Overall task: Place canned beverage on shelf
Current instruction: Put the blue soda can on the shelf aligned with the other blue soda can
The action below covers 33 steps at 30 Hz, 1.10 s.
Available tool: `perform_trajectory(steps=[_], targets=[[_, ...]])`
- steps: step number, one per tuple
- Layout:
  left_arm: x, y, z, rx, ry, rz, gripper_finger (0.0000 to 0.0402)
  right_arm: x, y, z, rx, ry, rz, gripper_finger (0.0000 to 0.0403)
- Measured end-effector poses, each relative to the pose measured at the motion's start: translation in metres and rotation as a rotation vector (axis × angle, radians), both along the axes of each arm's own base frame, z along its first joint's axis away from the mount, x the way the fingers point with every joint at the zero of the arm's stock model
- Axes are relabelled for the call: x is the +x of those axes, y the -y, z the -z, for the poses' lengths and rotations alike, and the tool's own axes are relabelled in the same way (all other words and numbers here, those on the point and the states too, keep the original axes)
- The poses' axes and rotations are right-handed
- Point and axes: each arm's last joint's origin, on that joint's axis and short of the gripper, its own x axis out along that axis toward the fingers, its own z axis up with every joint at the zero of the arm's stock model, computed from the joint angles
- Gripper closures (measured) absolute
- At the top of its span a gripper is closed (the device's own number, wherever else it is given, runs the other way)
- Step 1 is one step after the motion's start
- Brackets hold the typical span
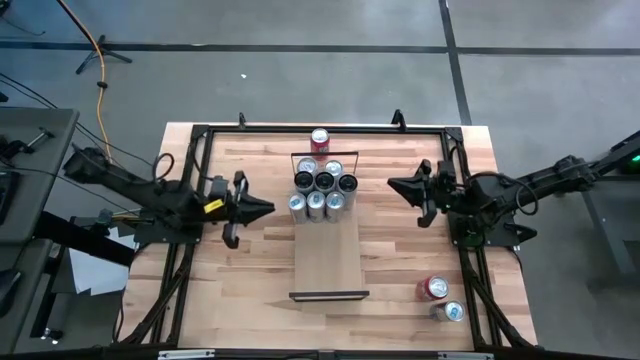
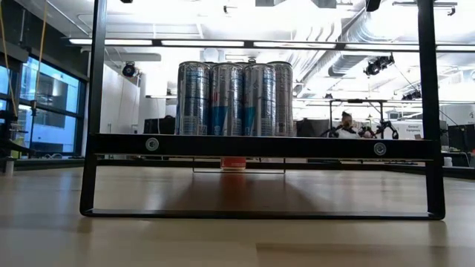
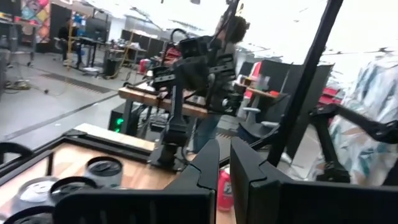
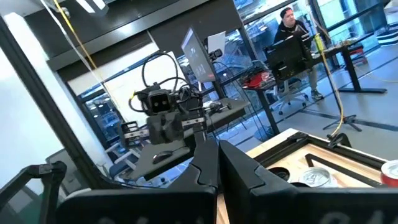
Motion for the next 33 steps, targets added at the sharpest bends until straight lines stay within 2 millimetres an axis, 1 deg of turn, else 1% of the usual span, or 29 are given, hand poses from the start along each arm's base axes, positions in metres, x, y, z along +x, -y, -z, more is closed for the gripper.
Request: perform_trajectory(steps=[11, 33], targets=[[0.003, -0.0098, 0.0022, 0.007, -0.023, -0.063, 0.0402, 0.0003, -0.0015, -0.0001, -0.009, 0.003, -0.051, 0.0403], [0.003, -0.0099, 0.0023, -0.01, -0.022, -0.061, 0.0402, 0.0003, -0.0015, -0.0001, -0.036, -0.002, -0.046, 0.0402]])
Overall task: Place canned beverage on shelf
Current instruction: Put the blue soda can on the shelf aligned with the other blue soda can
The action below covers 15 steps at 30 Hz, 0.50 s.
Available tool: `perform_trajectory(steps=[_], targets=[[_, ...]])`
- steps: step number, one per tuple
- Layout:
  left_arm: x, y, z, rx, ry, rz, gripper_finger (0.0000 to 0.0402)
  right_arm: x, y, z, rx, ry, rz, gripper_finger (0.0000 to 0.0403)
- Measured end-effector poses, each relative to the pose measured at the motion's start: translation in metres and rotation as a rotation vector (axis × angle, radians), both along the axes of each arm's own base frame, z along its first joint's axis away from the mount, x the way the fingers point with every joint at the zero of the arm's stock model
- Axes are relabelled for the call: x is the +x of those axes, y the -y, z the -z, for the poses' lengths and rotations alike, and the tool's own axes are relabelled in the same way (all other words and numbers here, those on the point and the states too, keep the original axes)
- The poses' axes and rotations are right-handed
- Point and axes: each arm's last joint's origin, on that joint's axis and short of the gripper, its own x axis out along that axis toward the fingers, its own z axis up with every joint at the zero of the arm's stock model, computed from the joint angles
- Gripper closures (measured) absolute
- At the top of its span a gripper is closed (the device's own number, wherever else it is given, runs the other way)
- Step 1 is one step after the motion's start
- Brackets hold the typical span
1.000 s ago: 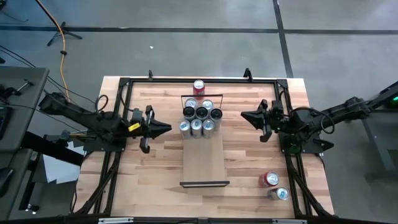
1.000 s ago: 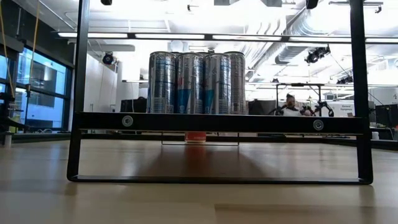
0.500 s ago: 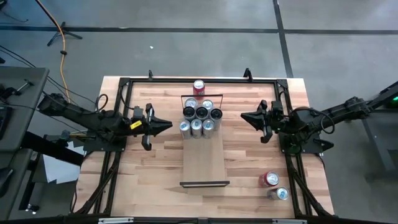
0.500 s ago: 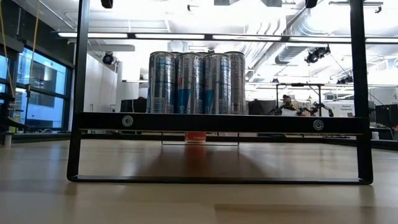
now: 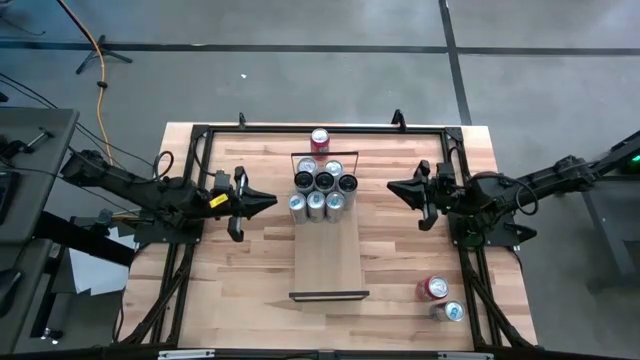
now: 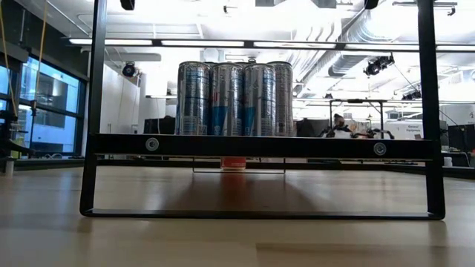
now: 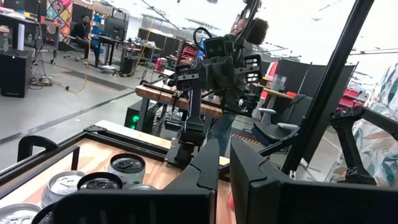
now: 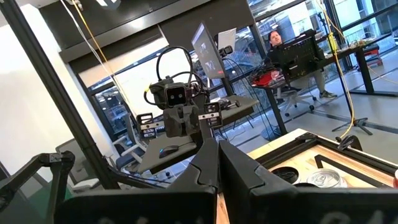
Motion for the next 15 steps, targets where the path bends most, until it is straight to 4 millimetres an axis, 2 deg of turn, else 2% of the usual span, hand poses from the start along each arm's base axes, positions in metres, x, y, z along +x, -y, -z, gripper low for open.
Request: perform_trajectory(steps=[15], targets=[[-0.0001, 0.0, -0.0006, -0.003, 0.006, 0.001, 0.0402, 0.0001, -0.0002, 0.0002, -0.002, -0.002, -0.006, 0.0402]])
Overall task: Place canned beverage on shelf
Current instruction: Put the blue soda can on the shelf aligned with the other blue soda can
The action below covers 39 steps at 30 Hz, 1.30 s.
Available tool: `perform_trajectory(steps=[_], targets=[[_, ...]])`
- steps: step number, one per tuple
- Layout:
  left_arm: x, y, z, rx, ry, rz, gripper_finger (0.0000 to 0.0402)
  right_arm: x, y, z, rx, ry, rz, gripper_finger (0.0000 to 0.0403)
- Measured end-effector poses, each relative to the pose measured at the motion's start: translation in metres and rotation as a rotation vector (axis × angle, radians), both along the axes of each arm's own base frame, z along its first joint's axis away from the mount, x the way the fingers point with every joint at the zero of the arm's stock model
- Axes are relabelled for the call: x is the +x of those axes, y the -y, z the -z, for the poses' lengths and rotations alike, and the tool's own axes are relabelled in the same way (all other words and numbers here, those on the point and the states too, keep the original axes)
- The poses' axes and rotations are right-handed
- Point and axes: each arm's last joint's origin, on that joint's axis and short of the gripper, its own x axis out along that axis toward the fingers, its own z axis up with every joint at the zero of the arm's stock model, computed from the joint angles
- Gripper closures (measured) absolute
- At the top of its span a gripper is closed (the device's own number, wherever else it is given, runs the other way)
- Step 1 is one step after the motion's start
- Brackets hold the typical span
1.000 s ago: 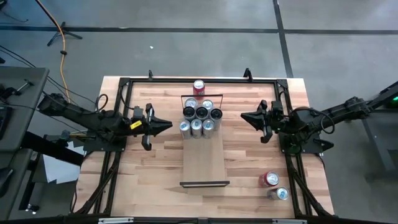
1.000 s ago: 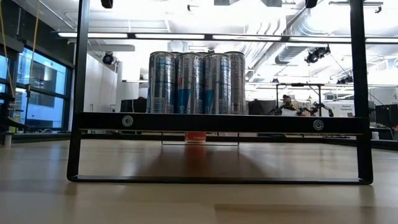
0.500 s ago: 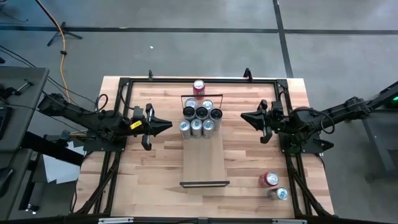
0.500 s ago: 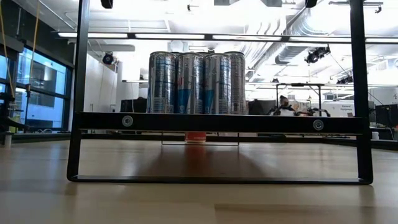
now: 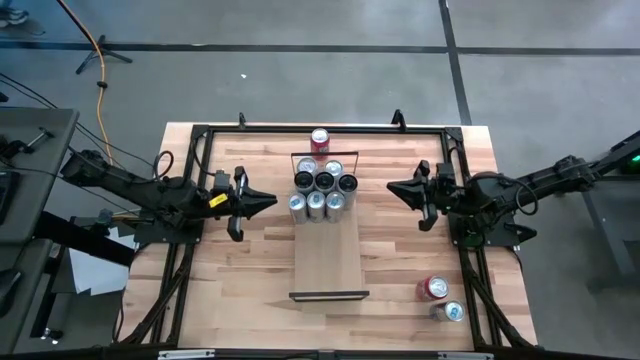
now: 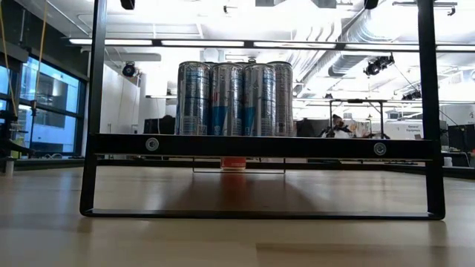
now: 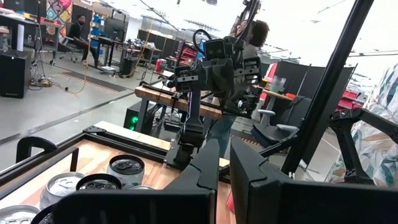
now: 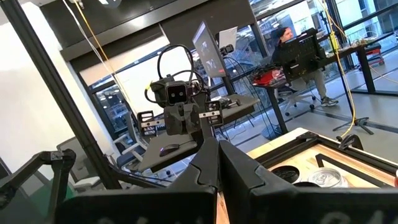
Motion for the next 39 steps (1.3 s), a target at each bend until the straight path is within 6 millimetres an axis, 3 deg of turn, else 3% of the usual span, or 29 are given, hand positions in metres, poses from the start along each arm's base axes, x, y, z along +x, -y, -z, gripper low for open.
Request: perform_trajectory(steps=[6, 9, 12, 20, 24, 33, 36, 39], targets=[[0.0, 0.0, 0.0, 0.0, 0.0, 0.0, 0.0401, 0.001, 0.0, 0.003, -0.007, -0.029, 0.0, 0.0397], [0.0, 0.0, 0.0, 0.0, 0.0, 0.0, 0.0401, 0.001, 0.0, 0.004, -0.001, -0.039, -0.002, 0.0371], [0.0, 0.0, 0.0, 0.0, 0.0, 0.0, 0.0401, 0.001, 0.0, 0.005, 0.013, -0.047, -0.004, 0.0316], [0.0, 0.0, 0.0, 0.0, 0.0, 0.0, 0.04, 0.001, 0.001, 0.007, 0.04, -0.059, 0.042, 0.0124], [0.0, 0.0, 0.0, -0.002, 0.0, -0.014, 0.0396, 0.001, 0.001, 0.008, 0.045, -0.074, 0.041, 0.0066], [0.0, -0.001, 0.0, -0.003, -0.001, -0.02, 0.0375, 0.001, 0.0, 0.013, 0.069, -0.125, -0.016, 0.0043], [0.0, -0.001, 0.0, -0.003, -0.001, -0.021, 0.0369, -0.001, -0.001, -0.002, 0.086, -0.153, -0.073, 0.0043], [0.0, -0.001, 0.0, -0.002, -0.001, -0.02, 0.0362, -0.008, 0.0, -0.027, 0.142, -0.301, -0.116, 0.0043]])
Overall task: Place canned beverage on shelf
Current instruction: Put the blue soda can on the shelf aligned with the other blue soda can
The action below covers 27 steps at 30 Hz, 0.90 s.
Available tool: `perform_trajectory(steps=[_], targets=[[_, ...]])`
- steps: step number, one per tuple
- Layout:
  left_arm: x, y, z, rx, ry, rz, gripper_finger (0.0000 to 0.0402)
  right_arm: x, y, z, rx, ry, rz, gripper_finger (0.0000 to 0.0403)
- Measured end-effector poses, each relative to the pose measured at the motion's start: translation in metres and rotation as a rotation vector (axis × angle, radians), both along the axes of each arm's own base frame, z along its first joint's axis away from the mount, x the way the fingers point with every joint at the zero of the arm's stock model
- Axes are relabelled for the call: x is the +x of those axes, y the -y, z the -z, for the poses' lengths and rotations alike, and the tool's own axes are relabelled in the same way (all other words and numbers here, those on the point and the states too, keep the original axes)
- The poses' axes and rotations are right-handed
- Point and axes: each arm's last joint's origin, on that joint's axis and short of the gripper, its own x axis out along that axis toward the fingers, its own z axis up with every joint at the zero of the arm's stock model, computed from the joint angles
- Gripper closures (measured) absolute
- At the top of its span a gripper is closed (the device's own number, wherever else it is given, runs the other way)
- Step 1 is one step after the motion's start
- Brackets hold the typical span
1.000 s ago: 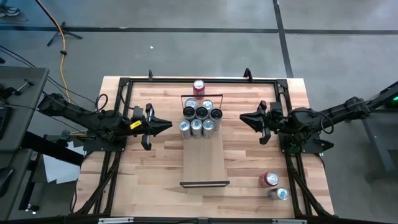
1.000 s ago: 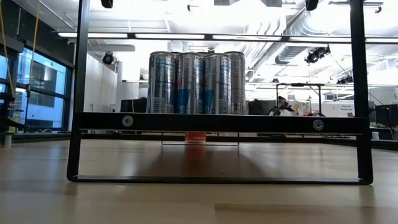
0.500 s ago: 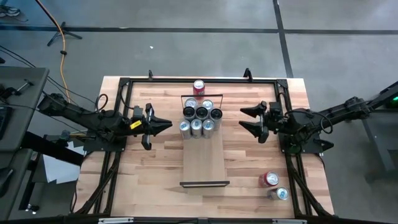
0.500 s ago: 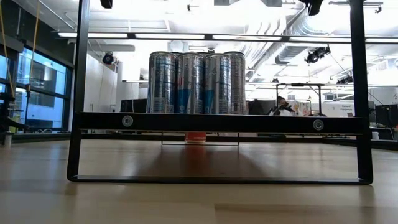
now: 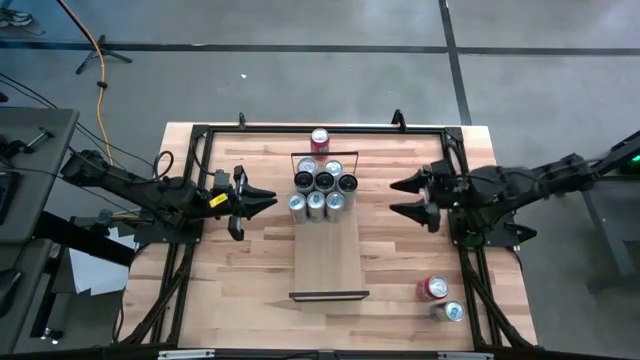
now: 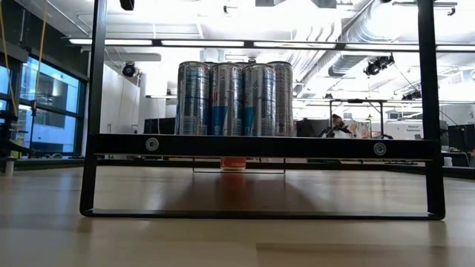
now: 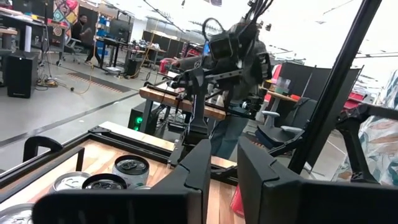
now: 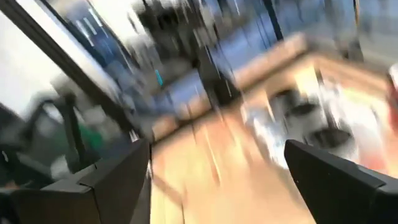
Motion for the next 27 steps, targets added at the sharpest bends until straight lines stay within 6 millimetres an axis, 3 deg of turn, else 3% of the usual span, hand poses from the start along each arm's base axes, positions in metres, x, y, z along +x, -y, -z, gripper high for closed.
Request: perform_trajectory(steps=[6, 10, 17, 27], targets=[[0.0, 0.0, 0.0, 0.0, 0.0, 0.0, 0.0343, -0.012, -0.002, -0.036, 0.239, -0.487, -0.067, 0.0043], [0.0, 0.0, 0.0, 0.0, 0.0, 0.0, 0.0323, -0.01, -0.014, -0.036, 0.453, -0.843, -0.15, 0.0043], [0.0, -0.001, 0.0, -0.005, -0.002, -0.031, 0.0261, -0.013, -0.059, -0.011, 0.57, -1.308, -0.182, 0.0043], [0.0, -0.001, 0.0, -0.007, -0.003, -0.05, 0.0172, -0.024, -0.121, 0.037, 0.609, -1.55, 0.059, 0.0043]])
